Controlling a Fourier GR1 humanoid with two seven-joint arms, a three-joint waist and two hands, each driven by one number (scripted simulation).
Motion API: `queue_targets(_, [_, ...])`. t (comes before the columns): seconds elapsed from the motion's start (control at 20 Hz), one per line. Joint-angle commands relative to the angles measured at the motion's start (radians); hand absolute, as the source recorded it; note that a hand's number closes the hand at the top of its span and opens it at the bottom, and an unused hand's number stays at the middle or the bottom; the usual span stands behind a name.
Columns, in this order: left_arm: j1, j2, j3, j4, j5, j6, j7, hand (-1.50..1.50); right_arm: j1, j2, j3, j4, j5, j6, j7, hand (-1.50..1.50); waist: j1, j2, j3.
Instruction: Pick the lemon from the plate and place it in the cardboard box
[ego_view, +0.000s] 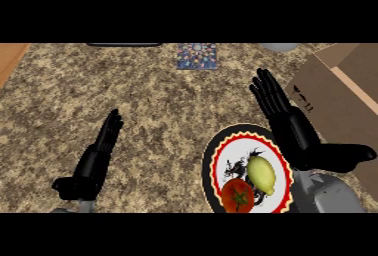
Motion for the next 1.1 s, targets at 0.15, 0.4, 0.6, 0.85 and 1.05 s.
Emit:
queue_targets(0.15, [0.044,0.128,0.181,-0.068,0.122,-0.036,0.138,0.00,0.162,-0.154,-0.094,-0.185,-0.035,0.203,-0.272,-1.50,-0.022,-0.007,0.005])
queue_targets(0.4, [0.038,0.128,0.240,-0.016,0.193,-0.037,0.194,0.00,0.235,-0.072,-0.320,-0.256,0.000,0.038,-0.590,-1.50,-0.089,-0.012,0.013])
queue_targets(0.6, [0.023,0.159,0.270,-0.026,0.238,-0.090,0.219,0.00,0.386,-0.086,-0.330,-0.235,0.033,0.203,-0.952,-1.50,-0.059,-0.004,0.009])
queue_targets(0.85, [0.057,0.178,0.283,-0.057,0.263,-0.117,0.253,0.00,0.641,-0.161,-0.350,-0.274,0.258,0.234,-1.164,-1.50,-0.050,-0.005,0.003])
queue_targets(1.05, [0.060,0.201,0.307,-0.093,0.282,-0.115,0.286,0.00,0.707,-0.224,-0.432,-0.322,0.504,0.068,-1.031,-1.50,-0.050,-0.008,0.001])
